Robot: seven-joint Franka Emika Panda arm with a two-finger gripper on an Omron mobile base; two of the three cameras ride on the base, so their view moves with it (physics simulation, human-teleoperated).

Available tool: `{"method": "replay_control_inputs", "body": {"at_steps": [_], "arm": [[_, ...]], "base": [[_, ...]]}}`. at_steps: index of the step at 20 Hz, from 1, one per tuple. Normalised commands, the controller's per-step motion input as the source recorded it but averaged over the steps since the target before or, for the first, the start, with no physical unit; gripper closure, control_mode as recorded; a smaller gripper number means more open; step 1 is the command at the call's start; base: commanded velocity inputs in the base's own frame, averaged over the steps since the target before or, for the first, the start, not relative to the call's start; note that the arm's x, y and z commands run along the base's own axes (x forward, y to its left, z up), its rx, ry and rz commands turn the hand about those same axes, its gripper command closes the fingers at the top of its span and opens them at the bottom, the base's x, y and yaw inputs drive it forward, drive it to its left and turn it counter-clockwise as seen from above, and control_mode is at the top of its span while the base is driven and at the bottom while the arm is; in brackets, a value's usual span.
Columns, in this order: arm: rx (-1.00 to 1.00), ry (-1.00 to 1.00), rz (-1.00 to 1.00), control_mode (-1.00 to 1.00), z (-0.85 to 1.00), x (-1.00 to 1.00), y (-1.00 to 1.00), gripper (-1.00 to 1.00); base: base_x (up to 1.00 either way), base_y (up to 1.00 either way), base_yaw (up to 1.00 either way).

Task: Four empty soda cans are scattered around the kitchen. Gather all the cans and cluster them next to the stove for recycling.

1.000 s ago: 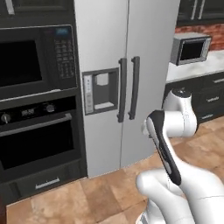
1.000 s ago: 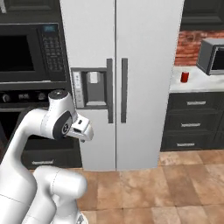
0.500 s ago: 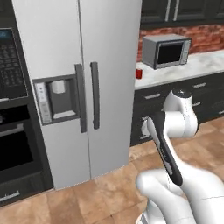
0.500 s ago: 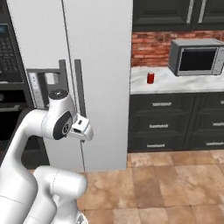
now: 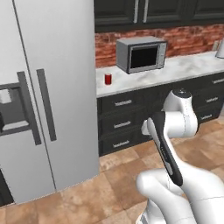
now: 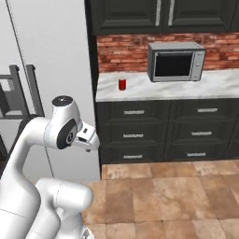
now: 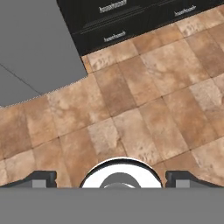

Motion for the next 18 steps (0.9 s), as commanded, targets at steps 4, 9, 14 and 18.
{"method": "replay_control_inputs", "body": {"at_steps": [4, 9, 14, 18], "arm": [[0.0, 0.0, 0.0, 1.0, 0.0, 0.0, 0.0, -1.0], [0.0, 0.0, 0.0, 1.0, 0.0, 0.0, 0.0, -1.0], [0.0, 0.0, 0.0, 1.0, 0.0, 0.0, 0.0, -1.0], [0.0, 0.0, 0.0, 1.0, 0.0, 0.0, 0.0, -1.0]], "base": [[0.34, -1.0, 0.01], [0.49, -1.0, 0.04], [0.71, -0.94, 0.12], [0.87, -0.23, 0.14]]}}
